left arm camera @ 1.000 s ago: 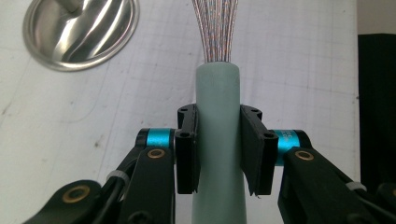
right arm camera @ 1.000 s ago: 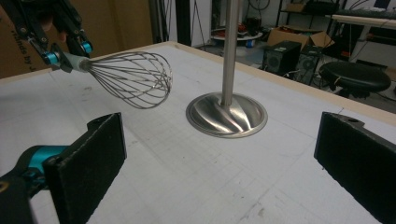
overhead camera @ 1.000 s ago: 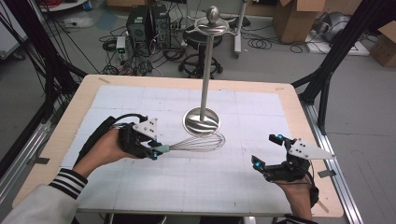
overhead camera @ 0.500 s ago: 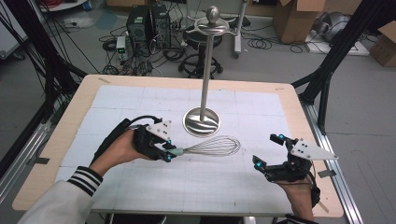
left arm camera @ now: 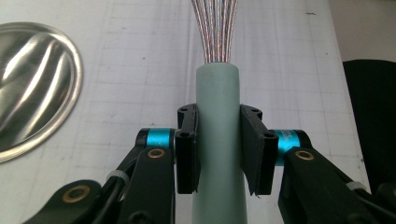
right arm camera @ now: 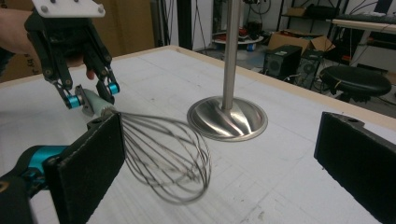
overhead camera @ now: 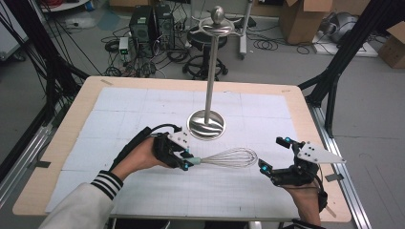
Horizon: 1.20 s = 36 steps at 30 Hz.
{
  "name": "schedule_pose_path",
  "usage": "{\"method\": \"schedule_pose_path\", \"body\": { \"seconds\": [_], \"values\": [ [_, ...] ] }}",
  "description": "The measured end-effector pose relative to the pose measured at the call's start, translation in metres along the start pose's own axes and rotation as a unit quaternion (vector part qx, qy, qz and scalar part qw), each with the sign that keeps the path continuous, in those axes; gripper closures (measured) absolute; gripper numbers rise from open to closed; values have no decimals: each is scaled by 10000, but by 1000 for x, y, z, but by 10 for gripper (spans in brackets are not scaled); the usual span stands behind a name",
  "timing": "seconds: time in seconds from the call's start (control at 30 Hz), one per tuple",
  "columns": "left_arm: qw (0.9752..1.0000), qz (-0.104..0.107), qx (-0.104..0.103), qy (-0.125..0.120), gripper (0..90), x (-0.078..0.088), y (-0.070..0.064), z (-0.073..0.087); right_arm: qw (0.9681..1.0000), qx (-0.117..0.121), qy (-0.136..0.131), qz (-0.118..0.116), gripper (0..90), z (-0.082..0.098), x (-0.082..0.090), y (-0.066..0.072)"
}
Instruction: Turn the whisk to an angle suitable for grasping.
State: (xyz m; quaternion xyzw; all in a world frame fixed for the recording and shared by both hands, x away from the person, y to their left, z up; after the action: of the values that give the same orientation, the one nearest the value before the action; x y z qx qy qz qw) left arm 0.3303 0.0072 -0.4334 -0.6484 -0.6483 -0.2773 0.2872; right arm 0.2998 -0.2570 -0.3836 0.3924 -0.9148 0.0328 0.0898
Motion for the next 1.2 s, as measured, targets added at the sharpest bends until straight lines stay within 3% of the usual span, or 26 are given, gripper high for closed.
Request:
{"method": "schedule_pose_path", "body": {
  "seconds": [0.37, 1.2],
  "values": [
    [9998, 121, -19, 145, 691, -27, -2, -1, 9999, 43, 84, -59, 9, 1, -1, 2],
    [9996, 193, 104, 155, 690, -54, -1, 1, 9998, 88, 172, -107, 9, 1, -2, 4]
  ]
}}
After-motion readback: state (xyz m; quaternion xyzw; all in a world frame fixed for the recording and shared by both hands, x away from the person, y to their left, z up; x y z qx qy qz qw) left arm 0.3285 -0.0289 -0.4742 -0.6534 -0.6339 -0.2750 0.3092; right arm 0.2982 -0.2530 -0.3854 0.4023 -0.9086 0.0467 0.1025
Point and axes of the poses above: each handheld gripper's, and its own axes: x roughly backward along the jaws, z roughly out of its underside, y roughly to its left, the point moved 8 cm from there along -x, roughly forward along the jaws, and after that the axes turned 3 degrees about -y, right-handed, at the moved point
